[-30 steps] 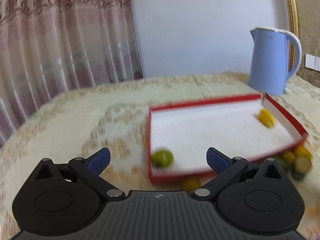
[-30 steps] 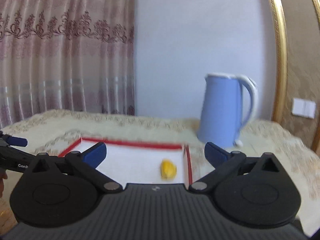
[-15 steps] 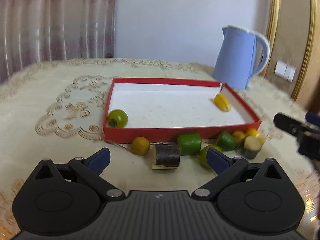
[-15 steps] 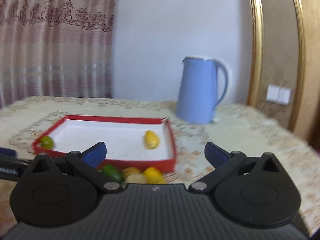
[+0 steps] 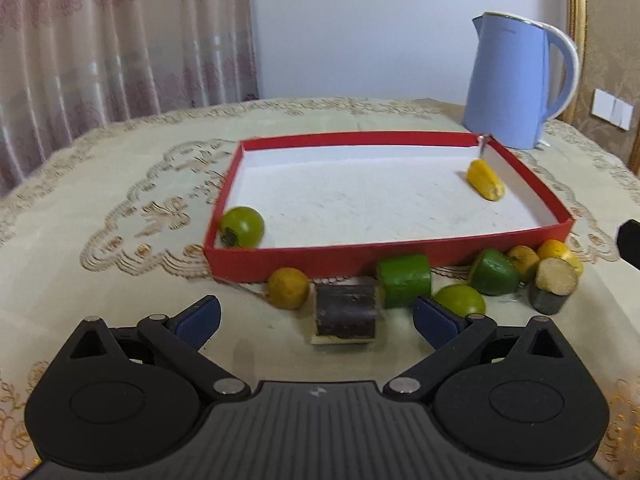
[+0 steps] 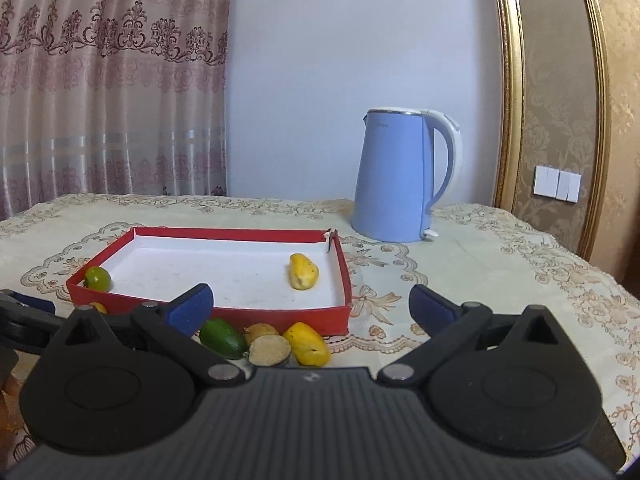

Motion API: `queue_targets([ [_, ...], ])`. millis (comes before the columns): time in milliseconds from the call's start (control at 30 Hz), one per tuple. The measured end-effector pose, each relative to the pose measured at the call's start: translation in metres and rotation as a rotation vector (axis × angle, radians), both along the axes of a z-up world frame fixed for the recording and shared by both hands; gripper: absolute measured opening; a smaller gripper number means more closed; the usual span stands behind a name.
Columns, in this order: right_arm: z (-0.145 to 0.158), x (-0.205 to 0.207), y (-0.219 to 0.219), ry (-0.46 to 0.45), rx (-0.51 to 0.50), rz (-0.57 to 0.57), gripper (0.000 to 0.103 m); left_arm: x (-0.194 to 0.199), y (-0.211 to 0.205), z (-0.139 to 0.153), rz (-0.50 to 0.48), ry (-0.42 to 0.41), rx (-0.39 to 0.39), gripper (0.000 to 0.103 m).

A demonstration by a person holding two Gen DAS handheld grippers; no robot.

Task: Organize fruits
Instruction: 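Withdraw both tools from the tray back toward the remaining fruits, then grasp the dark log piece with the left tool while the right tool grasps the green lime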

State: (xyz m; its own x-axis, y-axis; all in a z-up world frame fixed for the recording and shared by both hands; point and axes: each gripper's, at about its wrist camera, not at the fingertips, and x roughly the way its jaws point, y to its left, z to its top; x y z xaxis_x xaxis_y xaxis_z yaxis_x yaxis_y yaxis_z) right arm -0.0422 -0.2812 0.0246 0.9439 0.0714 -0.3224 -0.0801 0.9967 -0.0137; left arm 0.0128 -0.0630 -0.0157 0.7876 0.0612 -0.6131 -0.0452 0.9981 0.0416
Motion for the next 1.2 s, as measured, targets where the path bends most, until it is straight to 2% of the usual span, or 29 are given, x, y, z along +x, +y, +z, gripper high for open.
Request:
queue_targets([
  [233,0.001,-0.001,-0.001,-0.001,0.01,0.014,0.103,0.005,-0.003,-0.003,0.015,0.02,0.035,0.102],
  [267,0.001,-0.001,-0.001,0.001,0.011,0.017,0.103,0.005,-0.003,-0.004,0.012,0.021,0.037,0.099],
  [333,0.001,-0.002,-0.001,0.003,0.015,0.021,0.102,0.005,-0.004,-0.005,0.005,0.024,0.038,0.087],
  [400,0.0,-0.002,-0.002,0.007,0.018,0.026,0.101,0.006,-0.004,-0.006,-0.003,0.037,0.03,0.063],
  [500,0.0,-0.003,-0.001,0.003,0.016,0.03,0.1,0.009,0.0,-0.01,-0.025,0.065,-0.026,0.046],
  [533,0.0,-0.003,-0.001,0.002,0.013,0.031,0.1,0.008,0.001,-0.011,-0.034,0.064,-0.039,0.043],
  [600,0.0,-0.002,0.0,0.001,0.009,0.032,0.1,0.008,-0.002,-0.011,-0.046,0.062,-0.035,0.033],
  [967,-0.005,-0.003,0.006,0.011,-0.034,0.063,0.095,0.002,0.002,-0.009,-0.045,0.049,-0.019,0.032],
  [1200,-0.013,-0.001,0.011,0.062,-0.049,0.112,0.083,-0.009,0.022,0.002,0.005,0.013,-0.005,0.032],
])
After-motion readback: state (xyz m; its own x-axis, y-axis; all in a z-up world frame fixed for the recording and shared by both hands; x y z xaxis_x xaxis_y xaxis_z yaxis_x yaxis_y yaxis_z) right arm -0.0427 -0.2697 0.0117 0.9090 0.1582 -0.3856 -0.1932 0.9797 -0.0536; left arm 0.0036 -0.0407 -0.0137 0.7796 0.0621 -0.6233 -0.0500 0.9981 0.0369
